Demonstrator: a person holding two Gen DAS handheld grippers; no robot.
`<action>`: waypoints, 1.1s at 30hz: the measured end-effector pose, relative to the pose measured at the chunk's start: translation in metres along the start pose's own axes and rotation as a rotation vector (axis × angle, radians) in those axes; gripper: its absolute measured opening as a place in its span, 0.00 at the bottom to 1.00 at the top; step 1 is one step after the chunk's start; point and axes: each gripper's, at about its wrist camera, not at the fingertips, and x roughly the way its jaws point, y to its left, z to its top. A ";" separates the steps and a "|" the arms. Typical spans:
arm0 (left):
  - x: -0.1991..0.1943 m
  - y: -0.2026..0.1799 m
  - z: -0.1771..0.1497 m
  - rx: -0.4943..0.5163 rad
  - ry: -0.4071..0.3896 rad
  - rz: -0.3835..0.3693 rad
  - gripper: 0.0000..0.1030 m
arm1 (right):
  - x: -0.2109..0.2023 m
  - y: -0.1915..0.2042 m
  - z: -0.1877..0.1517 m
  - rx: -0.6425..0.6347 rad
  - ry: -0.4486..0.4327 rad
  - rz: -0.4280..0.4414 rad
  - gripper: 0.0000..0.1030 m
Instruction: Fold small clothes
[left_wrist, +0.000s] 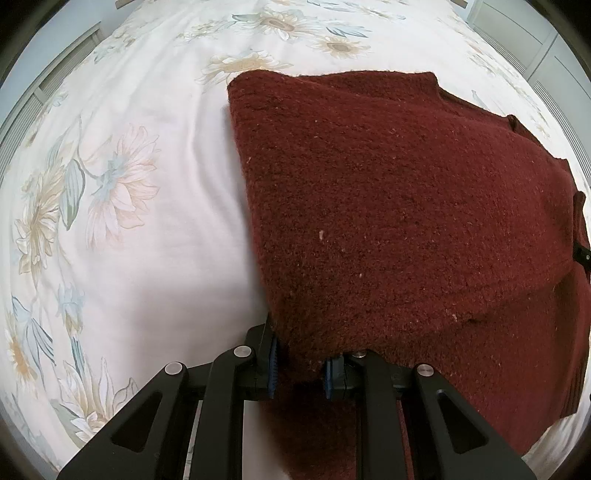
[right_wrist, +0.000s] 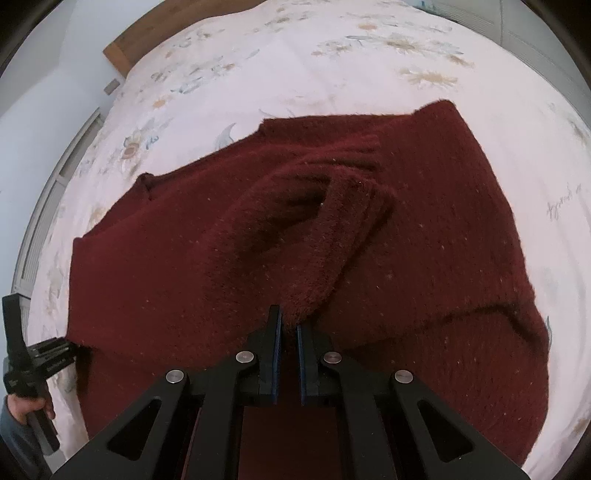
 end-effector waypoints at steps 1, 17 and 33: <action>0.001 0.000 -0.001 0.003 -0.001 0.001 0.16 | -0.003 0.000 0.000 0.005 -0.003 0.001 0.07; 0.005 -0.003 -0.004 0.017 0.000 0.018 0.16 | -0.047 -0.034 0.040 0.012 -0.030 -0.140 0.66; 0.007 -0.004 -0.001 0.020 0.009 0.019 0.16 | -0.011 -0.031 0.040 0.021 0.006 -0.052 0.10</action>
